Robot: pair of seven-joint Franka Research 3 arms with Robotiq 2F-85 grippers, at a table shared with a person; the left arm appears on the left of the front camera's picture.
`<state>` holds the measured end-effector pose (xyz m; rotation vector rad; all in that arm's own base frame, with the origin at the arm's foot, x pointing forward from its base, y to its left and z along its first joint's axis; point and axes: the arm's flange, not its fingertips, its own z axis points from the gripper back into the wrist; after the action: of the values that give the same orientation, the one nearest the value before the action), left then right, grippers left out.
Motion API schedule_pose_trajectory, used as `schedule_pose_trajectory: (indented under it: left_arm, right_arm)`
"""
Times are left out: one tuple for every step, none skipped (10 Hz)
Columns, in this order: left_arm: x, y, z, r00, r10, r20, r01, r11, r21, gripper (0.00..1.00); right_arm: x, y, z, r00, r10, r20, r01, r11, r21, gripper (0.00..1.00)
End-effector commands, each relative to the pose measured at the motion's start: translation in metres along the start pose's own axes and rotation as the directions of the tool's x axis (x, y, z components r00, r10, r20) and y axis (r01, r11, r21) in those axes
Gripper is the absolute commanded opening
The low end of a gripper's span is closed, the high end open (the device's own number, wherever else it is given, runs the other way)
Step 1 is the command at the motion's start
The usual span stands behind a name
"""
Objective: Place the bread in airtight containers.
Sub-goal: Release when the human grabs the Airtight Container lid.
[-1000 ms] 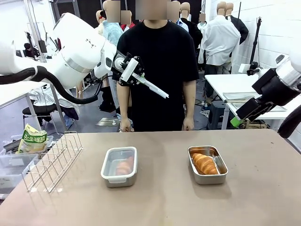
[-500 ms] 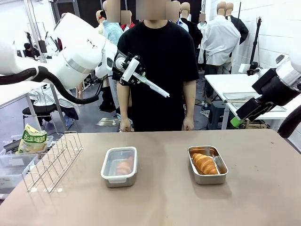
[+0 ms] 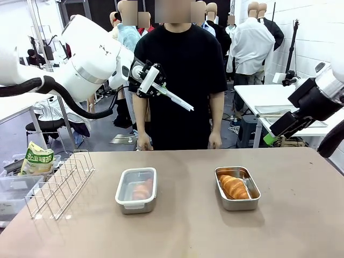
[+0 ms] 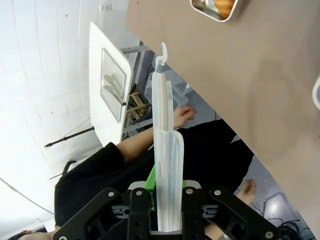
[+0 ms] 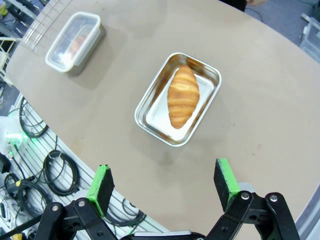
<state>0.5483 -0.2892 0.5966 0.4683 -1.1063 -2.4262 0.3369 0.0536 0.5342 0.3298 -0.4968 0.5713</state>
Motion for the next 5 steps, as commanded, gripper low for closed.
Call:
schedule_pose_trajectory:
  left_arm:
    - [-0.0019, 0.0004, 0.0009, 1.0, -0.009, -0.014, 0.009, 1.0, 0.008, 0.0]
    - [-0.0019, 0.0004, 0.0009, 1.0, -0.009, -0.014, 0.009, 1.0, 0.008, 0.0]
    - [-0.0019, 0.0004, 0.0009, 1.0, -0.009, -0.014, 0.009, 1.0, 0.008, 0.0]
    - [-0.0019, 0.0004, 0.0009, 1.0, -0.009, -0.014, 0.009, 1.0, 0.008, 0.0]
    - [-0.0019, 0.0004, 0.0009, 1.0, -0.009, -0.014, 0.009, 1.0, 0.008, 0.0]
  right_arm:
    - [-0.0002, -0.0004, -0.0011, 1.0, -0.005, 0.003, 0.005, 1.0, 0.015, 1.0]
    - [-0.0002, -0.0004, -0.0011, 1.0, -0.005, 0.003, 0.005, 1.0, 0.015, 1.0]
    - [-0.0002, -0.0004, -0.0011, 1.0, -0.005, 0.003, 0.005, 1.0, 0.015, 1.0]
    - [-0.0002, -0.0004, -0.0011, 1.0, -0.005, 0.003, 0.005, 1.0, 0.015, 1.0]
    - [-0.0002, -0.0004, -0.0011, 1.0, -0.005, 0.003, 0.005, 1.0, 0.015, 1.0]
